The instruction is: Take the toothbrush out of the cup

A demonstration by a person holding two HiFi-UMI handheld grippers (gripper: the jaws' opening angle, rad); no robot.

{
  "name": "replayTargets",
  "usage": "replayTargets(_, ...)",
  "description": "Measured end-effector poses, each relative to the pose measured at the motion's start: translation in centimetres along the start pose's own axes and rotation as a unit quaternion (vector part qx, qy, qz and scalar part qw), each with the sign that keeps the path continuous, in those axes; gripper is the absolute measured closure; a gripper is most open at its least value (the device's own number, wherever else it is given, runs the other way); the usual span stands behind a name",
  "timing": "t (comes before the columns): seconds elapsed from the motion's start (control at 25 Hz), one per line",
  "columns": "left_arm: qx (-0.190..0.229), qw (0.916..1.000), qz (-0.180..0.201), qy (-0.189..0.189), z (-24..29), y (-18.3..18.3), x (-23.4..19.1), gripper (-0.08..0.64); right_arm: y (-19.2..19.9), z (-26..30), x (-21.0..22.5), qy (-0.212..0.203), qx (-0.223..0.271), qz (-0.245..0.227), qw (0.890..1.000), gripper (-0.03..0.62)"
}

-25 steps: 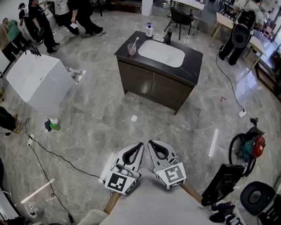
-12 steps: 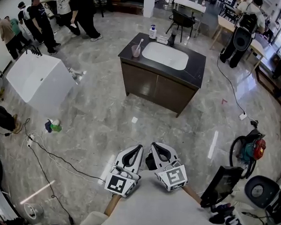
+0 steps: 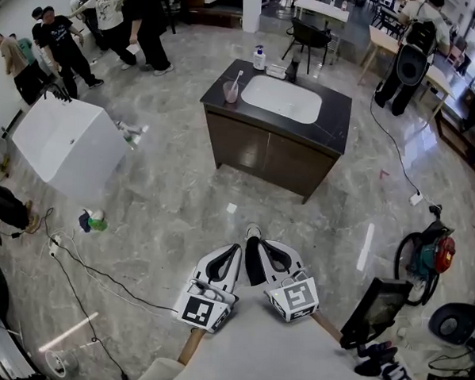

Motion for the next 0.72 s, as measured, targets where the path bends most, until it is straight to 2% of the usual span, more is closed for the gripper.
replayTargets(0.36,-0.021,0.9995,0.0,-0.023,4.9,1.9,-4.4,0.556,1.5,5.8,4.4,-0.017,-0.01,0.009,1.0,0.588)
replayTargets(0.48,-0.012,0.9997,0.006,-0.02,7.7,2.5,-6.4,0.557,1.5,8.8,6.6,-0.023,-0.007,0.012,1.0,0.588)
replayTargets(0.72,-0.026,0.9991,0.001,-0.034,12.9,3.0,-10.4,0.557,1.1,14.1,11.3,-0.025,-0.014,0.02,0.999,0.588)
Point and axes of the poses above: the fingertips, and each gripper's own axes: z forward along the fingers, x to its right, y out of its underside, the point moved 9 cm from there along -z, backward along the fingers, and after that the axes turned 13 degrees about x, right-handed, at the moved point
